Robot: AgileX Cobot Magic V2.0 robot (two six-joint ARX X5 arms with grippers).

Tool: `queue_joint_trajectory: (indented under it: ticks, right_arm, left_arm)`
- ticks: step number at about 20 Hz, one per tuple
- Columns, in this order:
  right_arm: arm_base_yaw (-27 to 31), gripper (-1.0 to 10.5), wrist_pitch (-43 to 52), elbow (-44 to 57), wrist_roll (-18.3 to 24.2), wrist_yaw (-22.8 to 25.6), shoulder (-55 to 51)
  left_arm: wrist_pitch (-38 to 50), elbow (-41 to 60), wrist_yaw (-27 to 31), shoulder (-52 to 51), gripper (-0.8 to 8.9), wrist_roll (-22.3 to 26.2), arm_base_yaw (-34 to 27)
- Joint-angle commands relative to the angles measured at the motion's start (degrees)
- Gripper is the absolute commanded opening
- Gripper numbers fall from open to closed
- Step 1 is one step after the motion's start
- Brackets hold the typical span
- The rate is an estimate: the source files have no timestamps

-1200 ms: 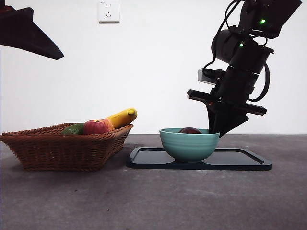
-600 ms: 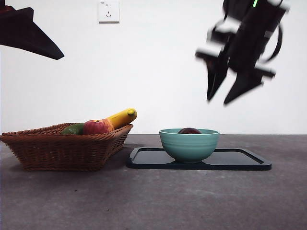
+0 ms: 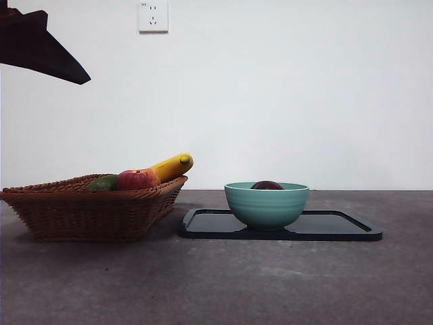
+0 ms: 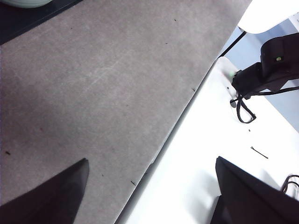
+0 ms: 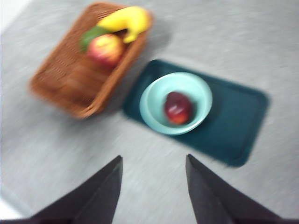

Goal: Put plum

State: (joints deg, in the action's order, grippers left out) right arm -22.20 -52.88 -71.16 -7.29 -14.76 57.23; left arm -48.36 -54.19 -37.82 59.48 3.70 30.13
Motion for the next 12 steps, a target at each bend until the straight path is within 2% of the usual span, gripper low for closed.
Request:
queue_joint_trajectory:
  ticks: [1,5,12]
  right_arm:
    - [-1.9,2.2,0.1,4.2,-0.2,-0.2,-4.6]
    - [-4.7,2.2,-0.1,12.8,-1.5,-0.8,-13.6]
    - [-5.9,2.2,-1.0,21.6,-2.8,-6.1,-21.3]
  left_arm:
    - [0.3,-0.6,-0.3,0.2,4.33,0.1,0.4]
    - [0.3,-0.6,-0.3,0.2,4.33,0.1,0.4]
    - [0.3,-0.6,-0.3,0.2,4.33,0.1,0.4]
